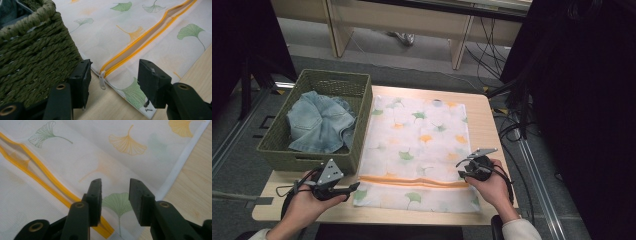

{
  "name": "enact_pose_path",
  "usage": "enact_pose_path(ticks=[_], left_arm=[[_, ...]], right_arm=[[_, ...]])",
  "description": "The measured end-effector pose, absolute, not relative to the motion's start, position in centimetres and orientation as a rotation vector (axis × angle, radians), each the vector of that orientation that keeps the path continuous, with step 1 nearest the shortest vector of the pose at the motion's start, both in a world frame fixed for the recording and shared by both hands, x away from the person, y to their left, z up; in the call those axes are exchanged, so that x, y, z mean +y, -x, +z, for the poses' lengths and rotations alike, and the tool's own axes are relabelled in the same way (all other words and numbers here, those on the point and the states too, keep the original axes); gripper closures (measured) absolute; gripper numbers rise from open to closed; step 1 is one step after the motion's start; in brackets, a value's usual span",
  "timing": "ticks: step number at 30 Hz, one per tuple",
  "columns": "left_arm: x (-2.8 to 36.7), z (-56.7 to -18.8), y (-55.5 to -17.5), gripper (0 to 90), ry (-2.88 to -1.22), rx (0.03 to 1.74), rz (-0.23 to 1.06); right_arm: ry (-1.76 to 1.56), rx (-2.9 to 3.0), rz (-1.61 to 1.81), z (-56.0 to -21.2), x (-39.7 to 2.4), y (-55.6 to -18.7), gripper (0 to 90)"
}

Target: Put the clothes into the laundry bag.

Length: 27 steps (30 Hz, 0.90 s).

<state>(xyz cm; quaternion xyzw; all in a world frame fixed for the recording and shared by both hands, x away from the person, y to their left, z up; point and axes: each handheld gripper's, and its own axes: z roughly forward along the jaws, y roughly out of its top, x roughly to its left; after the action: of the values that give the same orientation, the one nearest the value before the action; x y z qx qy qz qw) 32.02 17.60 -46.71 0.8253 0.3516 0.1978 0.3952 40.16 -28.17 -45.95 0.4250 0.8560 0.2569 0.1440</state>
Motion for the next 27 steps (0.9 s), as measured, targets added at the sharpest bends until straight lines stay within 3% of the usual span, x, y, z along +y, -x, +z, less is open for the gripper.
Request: enact_pose_path(ticks=[18,27], left_arm=[[17.4,-46.8,-32.1,41.8,-2.094,0.892,0.505],[17.0,-47.0,-32.3,41.7,-2.109,0.879,0.492]], right_arm=[[-1.186,2.455,0.786,-45.9,-27.0,-40.2,60.5],[-0.993,2.532,0.769,-46.1,-24.9,-40.3,63.9]])
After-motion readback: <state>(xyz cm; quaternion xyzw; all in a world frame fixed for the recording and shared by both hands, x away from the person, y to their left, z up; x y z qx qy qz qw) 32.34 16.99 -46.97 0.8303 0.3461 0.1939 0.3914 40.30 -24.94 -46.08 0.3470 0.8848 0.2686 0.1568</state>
